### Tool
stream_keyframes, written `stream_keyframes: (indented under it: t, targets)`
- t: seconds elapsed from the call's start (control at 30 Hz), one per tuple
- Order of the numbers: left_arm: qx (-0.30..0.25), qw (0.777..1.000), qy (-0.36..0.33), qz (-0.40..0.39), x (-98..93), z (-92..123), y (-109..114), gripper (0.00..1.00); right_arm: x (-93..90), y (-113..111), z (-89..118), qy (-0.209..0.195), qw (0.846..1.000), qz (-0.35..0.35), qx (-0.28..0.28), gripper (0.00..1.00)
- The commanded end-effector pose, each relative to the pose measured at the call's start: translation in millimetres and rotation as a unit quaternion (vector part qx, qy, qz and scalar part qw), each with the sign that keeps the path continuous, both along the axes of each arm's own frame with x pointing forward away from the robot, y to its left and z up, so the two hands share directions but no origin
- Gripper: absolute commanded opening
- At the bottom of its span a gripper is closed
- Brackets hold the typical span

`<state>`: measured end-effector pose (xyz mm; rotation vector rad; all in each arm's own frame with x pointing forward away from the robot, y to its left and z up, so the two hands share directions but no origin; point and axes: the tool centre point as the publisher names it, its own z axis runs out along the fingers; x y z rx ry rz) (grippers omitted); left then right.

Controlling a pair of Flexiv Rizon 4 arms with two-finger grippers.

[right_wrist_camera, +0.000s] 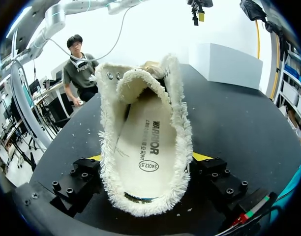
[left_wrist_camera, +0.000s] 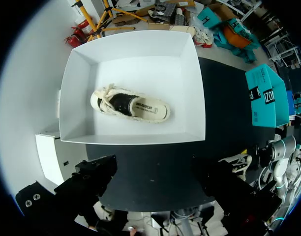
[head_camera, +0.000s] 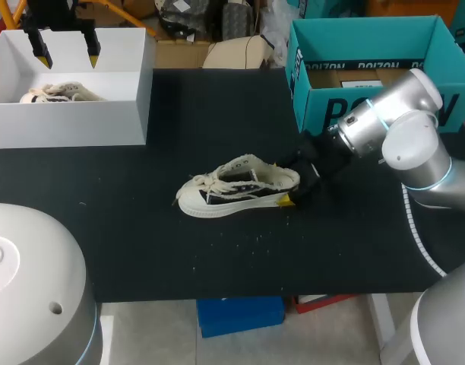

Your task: Take the shoe out of the shoebox, open the shoe tongue, remove and reinsert the insole, then place the shoe into the shoebox

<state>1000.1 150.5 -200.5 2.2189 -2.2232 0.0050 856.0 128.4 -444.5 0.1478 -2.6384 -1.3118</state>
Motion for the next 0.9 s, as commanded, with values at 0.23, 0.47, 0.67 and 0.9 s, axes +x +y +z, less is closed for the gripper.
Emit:
stream_keyframes:
  t: [0.23,0.47,0.67,0.9]
  targets:
    - [0.009,0.998,-0.017,0.061,-4.8,13.2,-10.8,1.00,0.7,2.9,-5.3,0.001,1.000,0.001,-0.001,0.00]
    - [0.006,0.994,-0.057,0.094,-32.1,22.4,-59.3,1.00,0.7,2.9,-5.3,0.001,1.000,0.001,-0.001,0.00]
    - [-0.008,0.993,-0.068,0.094,-55.5,27.1,-103.5,1.00,0.7,2.9,-5.3,0.001,1.000,0.001,-0.001,0.00]
    - [-0.008,0.993,-0.068,0.094,-55.5,27.1,-103.5,1.00,0.7,2.9,-5.3,0.001,1.000,0.001,-0.001,0.00]
